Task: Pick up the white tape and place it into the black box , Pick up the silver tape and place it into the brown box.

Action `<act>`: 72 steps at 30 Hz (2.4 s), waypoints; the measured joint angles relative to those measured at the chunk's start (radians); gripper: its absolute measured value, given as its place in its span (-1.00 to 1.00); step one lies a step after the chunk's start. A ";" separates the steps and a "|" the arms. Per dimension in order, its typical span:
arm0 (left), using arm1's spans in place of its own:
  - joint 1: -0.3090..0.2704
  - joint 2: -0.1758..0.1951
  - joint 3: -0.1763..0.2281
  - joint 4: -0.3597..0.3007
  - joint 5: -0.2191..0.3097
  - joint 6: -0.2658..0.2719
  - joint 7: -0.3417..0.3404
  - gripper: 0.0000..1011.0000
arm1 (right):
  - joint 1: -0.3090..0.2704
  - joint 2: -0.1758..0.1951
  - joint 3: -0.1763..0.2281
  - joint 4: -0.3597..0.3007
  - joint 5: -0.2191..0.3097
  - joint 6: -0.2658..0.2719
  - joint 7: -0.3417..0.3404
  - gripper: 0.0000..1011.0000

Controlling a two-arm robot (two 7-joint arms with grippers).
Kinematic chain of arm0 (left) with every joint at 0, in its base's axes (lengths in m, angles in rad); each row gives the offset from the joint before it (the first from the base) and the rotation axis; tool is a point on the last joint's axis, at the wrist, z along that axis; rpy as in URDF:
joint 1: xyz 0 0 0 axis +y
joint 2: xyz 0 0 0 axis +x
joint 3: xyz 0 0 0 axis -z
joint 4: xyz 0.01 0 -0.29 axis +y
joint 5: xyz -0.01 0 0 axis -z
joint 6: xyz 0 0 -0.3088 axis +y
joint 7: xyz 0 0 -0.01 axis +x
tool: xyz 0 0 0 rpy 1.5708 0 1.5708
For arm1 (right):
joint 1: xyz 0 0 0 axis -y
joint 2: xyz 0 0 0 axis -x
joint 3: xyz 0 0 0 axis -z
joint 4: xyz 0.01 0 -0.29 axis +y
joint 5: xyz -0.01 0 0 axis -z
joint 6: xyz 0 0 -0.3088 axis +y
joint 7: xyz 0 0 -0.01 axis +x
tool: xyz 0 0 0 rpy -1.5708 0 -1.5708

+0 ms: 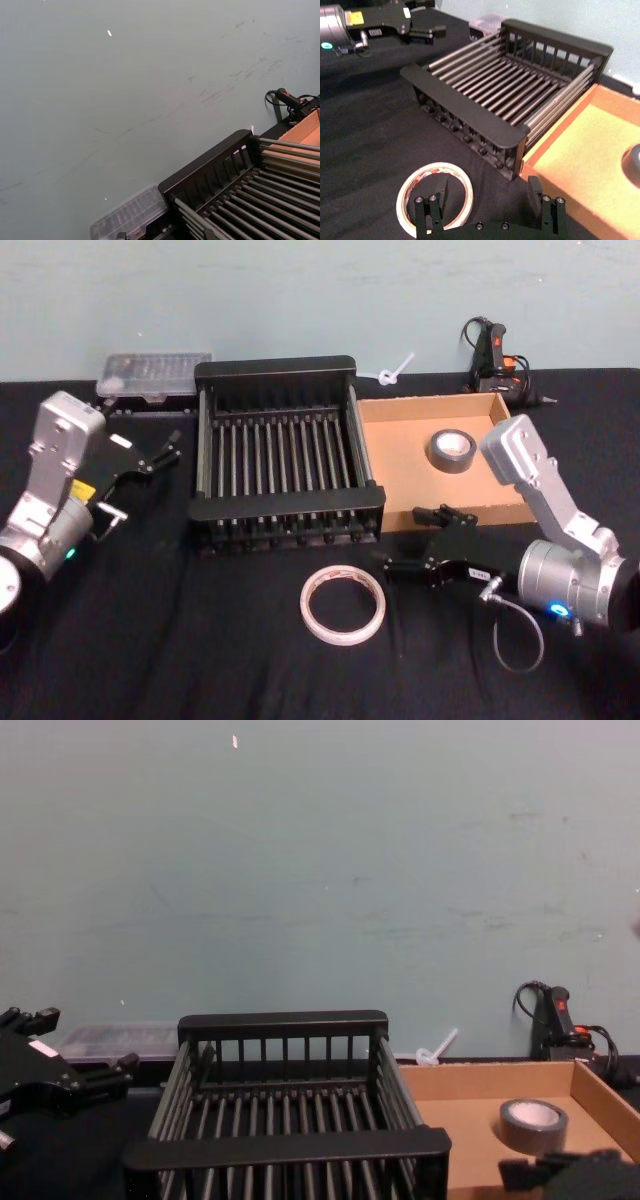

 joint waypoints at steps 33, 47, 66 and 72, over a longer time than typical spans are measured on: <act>0.000 0.000 0.000 0.000 0.000 0.000 0.000 0.98 | 0.028 -0.064 -0.115 0.141 -0.104 -0.155 -0.025 0.98; 0.000 0.000 0.000 0.000 0.000 0.000 0.000 0.98 | 0.020 -0.079 -0.119 0.160 -0.108 -0.142 -0.012 0.98; 0.000 0.000 0.000 0.000 0.000 0.000 0.000 0.98 | 0.019 -0.091 -0.117 0.162 -0.132 -0.145 -0.020 0.98; 0.000 0.000 0.000 0.000 0.000 0.000 0.000 0.98 | 0.019 -0.093 -0.115 0.162 -0.136 -0.144 -0.019 0.98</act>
